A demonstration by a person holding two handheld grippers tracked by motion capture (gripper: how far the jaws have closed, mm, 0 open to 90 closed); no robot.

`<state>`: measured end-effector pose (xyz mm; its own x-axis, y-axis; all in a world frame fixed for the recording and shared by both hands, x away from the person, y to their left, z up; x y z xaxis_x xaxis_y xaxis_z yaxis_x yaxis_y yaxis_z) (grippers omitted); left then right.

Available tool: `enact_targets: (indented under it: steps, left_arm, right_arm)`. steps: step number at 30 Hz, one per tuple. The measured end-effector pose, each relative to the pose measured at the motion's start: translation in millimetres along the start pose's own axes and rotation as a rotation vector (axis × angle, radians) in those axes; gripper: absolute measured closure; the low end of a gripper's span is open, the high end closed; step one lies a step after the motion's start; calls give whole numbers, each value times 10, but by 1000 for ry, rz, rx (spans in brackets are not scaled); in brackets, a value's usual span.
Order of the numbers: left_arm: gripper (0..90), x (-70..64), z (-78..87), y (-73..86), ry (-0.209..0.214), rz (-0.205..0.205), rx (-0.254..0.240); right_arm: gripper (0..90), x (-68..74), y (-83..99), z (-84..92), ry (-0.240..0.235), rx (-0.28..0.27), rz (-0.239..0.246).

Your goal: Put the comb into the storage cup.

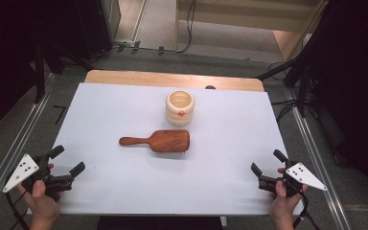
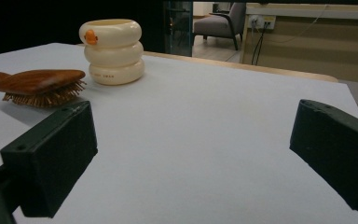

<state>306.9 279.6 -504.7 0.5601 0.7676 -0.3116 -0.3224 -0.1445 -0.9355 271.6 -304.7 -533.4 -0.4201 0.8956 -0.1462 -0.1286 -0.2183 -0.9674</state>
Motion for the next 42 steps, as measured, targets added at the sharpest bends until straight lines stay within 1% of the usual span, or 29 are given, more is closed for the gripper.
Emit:
enact_targets:
  steps: [4, 9, 15, 18, 21, 23, 24, 26, 29, 31, 33, 37, 42]
  left_arm:
    - [0, -4, -12, 2, 0, -8, 10]
    - [0, -4, -23, -13, 0, -6, 15]
    - [0, -35, -35, -18, 1, -25, 38]
    - [0, -58, -43, -36, 2, -25, 42]
    - [0, -87, -53, -90, -11, -31, 43]
    - [0, -121, -46, -137, -6, -37, 41]
    - [0, -133, -45, -151, -7, -37, 48]
    - [0, -158, -57, -172, -6, -36, 51]
    - [0, -190, -85, -183, -7, -46, 68]
    - [0, -221, -111, -196, 1, -48, 75]
    - [0, -248, -135, -209, 2, -61, 93]
    - [0, -326, -185, -239, 19, -78, 119]
    - [0, -389, -244, -276, 36, -98, 139]
  right_arm:
    - [0, 7, -5, 4, -8, -6, -3]
    - [0, 2, -14, 10, -10, -22, -2]
    - [0, 4, -13, 2, -10, -20, -2]
    - [0, 6, -12, 0, -5, -16, -3]
    - [0, 3, -11, 0, -5, -17, -4]
    - [0, 8, -10, 1, -6, -14, -7]
    - [0, 1, -12, -3, 1, -16, -2]
    - [0, 12, -10, -3, -4, -11, -5]
    - [0, 12, -12, -7, -1, -10, 4]
    - [0, 8, -11, -9, 0, -9, 5]
    - [0, 8, -12, -7, 0, -10, 5]
    - [0, 8, -13, -10, 1, -11, 5]
    - [0, 15, -14, -12, -2, -10, 4]
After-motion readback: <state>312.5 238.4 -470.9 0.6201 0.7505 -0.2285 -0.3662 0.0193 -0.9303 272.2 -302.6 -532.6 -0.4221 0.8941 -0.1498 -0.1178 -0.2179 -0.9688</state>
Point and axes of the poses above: each handheld gripper's, and its own axes: z roughly backward along the jaws, y roughly out of its underside, x roughly to its left, the point moved 9 cm from there along -z, roughly forward along the jaws, and after that the axes turned 12 degrees about z, right-handed, at the moved point
